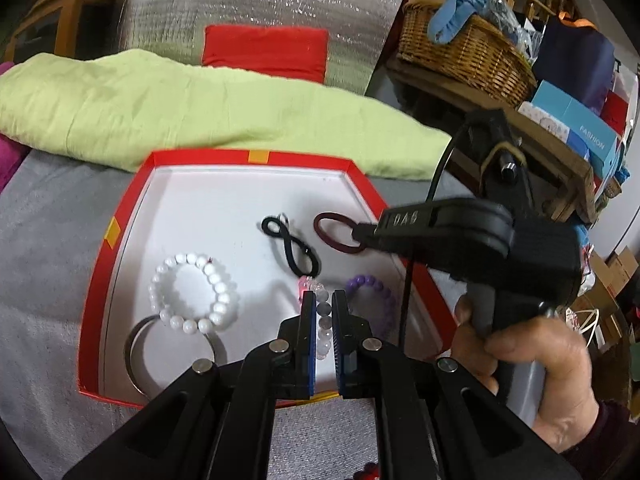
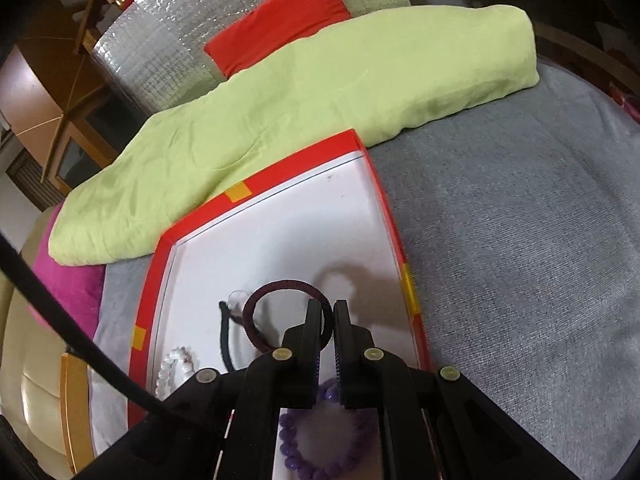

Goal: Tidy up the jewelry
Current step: 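Drop the maroon bangle into the box with the right tool while the left tool releases its bracelet there, then move the left tool to the pale pink bead bracelet while the right tool approaches the red bead bracelet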

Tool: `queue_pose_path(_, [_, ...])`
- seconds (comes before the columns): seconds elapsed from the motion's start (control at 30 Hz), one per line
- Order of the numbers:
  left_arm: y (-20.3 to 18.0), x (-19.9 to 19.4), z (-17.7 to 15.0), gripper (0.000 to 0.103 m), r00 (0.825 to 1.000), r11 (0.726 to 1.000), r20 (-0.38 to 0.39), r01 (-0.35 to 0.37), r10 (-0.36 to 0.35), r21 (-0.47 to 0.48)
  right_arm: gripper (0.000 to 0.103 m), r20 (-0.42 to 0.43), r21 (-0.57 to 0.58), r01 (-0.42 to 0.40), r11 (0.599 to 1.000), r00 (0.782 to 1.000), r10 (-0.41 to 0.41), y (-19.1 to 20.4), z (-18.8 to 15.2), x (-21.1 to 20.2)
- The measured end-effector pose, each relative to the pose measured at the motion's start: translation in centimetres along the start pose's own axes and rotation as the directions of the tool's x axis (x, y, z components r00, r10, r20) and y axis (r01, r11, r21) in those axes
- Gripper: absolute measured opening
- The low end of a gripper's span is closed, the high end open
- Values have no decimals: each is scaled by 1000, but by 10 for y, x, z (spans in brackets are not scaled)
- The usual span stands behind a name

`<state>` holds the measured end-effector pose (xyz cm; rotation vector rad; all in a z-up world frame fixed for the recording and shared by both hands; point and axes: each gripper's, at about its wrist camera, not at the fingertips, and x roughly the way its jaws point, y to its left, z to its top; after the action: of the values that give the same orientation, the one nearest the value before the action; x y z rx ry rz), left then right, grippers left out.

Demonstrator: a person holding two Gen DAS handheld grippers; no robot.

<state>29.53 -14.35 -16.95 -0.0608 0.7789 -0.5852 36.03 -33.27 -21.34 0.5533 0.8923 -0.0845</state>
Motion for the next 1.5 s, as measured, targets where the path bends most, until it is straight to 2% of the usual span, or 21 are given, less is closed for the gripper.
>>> queue_pose_path(0.23, [-3,4,-2,11,998,1000,-62,1,0,19,9,12,32,-14,999,1000,13,-7,0,-4])
queue_pose_path(0.3, [-1,2,-2,28,998,1000,-67,-4,5,16,10,22,32,-28,999,999,27,-8,1,-10])
queue_pose_path(0.37, [1,-2,-2,35,998,1000,-55,-13,13,14,10,30,18,-31,999,999,30,-8,1,-17])
queue_pose_path(0.63, [3,-18,-1,35,999,999,-28,-46,47,29,10,32,-32,-32,999,999,33,-6,-8,-38])
queue_pose_path(0.73, [5,-27,-2,37,996,995,-13,-84,85,45,10,36,-61,-27,998,999,29,-5,-14,-49])
queue_pose_path(0.8, [8,-34,-4,43,993,991,-4,-122,122,60,10,36,-72,-32,997,999,35,-6,-19,-58])
queue_pose_path(0.87, [13,-42,-7,48,986,984,4,-166,166,70,10,41,-82,-38,996,998,41,-6,-23,-66])
queue_pose_path(0.97, [24,-55,-13,50,973,969,7,-230,231,86,10,47,-104,-39,994,998,44,-5,-32,-79])
queue_pose_path(1.13, [42,-79,-28,54,952,949,-2,-304,305,90,11,2,-153,-54,987,998,55,0,-60,-94])
queue_pose_path(1.17, [44,-82,-32,54,951,947,-7,-308,310,88,16,-10,-161,-56,985,998,55,0,-65,-96])
queue_pose_path(1.23, [46,-88,-39,55,949,946,-22,-311,315,90,21,-43,-181,-63,982,998,56,2,-84,-100])
queue_pose_path(1.5, [41,-93,-75,55,947,945,-117,-278,299,171,21,-149,-290,-55,955,989,12,11,-155,-104])
